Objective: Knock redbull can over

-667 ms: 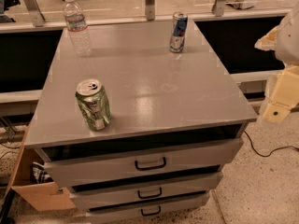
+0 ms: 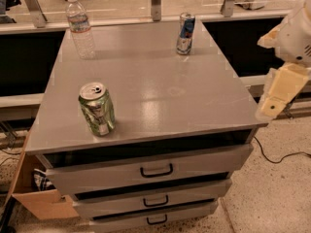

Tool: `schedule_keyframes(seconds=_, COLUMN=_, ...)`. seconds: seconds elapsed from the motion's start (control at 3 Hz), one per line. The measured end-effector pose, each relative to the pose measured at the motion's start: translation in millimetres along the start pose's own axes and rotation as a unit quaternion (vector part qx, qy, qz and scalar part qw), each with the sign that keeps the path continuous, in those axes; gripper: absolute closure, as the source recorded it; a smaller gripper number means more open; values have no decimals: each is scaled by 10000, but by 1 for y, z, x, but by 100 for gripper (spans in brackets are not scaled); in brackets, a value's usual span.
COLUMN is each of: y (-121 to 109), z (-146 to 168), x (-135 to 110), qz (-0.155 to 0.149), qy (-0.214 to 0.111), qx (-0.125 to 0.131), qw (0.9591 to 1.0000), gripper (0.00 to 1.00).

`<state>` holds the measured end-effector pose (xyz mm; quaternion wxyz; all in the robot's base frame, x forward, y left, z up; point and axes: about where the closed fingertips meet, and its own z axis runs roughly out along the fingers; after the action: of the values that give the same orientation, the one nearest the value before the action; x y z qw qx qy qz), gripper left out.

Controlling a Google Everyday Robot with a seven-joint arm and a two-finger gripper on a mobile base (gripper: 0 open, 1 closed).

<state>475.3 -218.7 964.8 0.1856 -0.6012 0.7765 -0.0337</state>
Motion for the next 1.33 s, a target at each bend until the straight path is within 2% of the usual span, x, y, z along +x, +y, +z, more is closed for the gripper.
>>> schedule_keyframes(seconds=0.67, y=-105, z=57, x=-13, qz=-75, qy=-523, qx=589, qw=9969, gripper=0)
schedule_keyframes(seconds=1.0, y=-156, z=90, x=-21, qz=132, qy=-898, qx=652, qw=9937, gripper=0)
schedule_keyframes(seconds=1.33, y=-201, z=122, x=-42, qz=365, qy=-1364, qx=651, qw=9878, gripper=0)
